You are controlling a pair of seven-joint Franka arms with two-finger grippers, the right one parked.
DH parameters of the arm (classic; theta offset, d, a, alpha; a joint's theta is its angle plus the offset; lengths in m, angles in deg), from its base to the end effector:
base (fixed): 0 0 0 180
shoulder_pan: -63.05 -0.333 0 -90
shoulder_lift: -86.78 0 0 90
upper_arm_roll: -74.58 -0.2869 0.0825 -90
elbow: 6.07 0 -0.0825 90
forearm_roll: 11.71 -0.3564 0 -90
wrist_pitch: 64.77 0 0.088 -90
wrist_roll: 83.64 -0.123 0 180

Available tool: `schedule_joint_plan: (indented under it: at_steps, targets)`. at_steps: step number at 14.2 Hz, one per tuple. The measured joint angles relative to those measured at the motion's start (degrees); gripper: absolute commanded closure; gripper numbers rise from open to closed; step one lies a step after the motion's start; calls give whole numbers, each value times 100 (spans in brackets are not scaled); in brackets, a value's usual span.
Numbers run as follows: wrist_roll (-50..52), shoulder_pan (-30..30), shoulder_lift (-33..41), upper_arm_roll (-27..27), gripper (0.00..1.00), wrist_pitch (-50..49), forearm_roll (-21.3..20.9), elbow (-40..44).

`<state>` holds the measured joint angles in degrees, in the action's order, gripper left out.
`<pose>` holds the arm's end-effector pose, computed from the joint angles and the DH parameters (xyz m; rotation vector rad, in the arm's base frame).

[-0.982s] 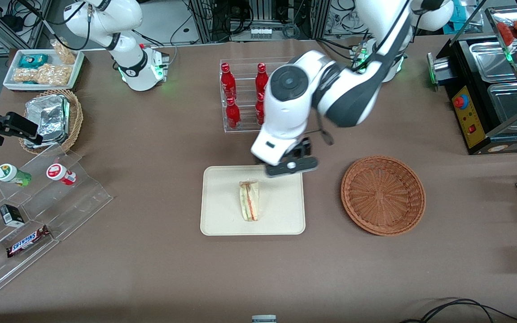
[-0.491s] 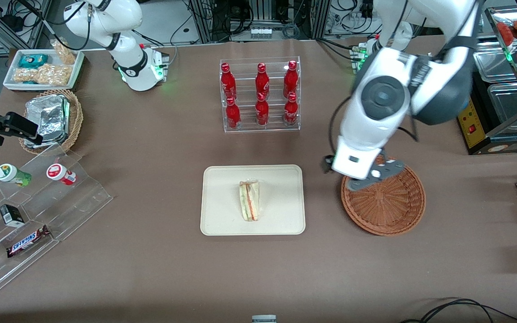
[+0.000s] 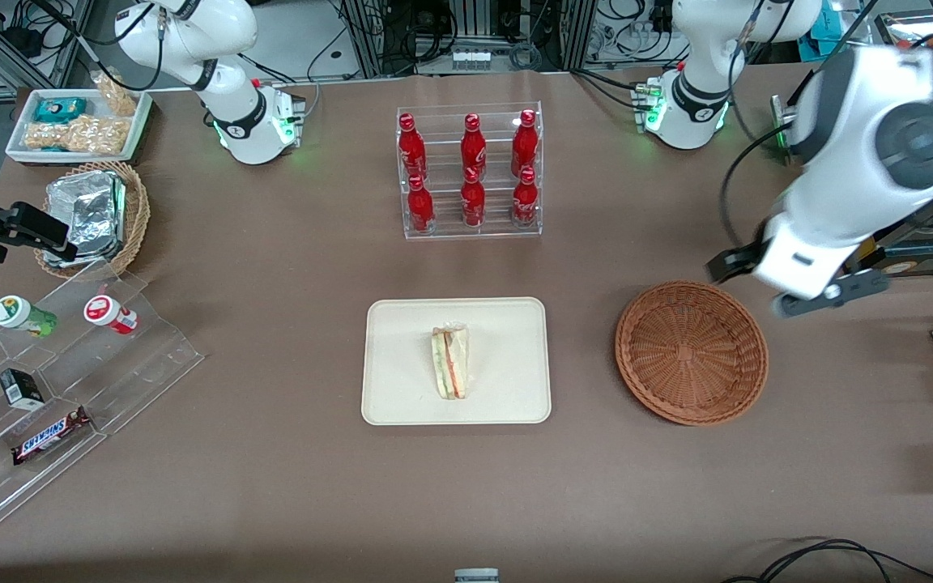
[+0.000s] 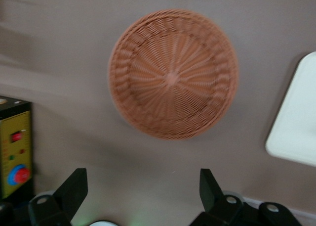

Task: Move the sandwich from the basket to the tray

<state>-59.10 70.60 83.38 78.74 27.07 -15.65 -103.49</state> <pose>0.5234 -0.0993 0.4937 -3.0081 -0.3263 0.1953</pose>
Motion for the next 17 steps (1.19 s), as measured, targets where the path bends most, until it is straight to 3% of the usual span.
schedule_joint_plan:
  at_steps: [7,13,17]
  targets:
    - [-1590,-816,498,17,0,-284,190,-74]
    - [-2561,-966,543,24,0,-111,200,252]
    - [-2632,-1010,509,-167,0,160,307,352]
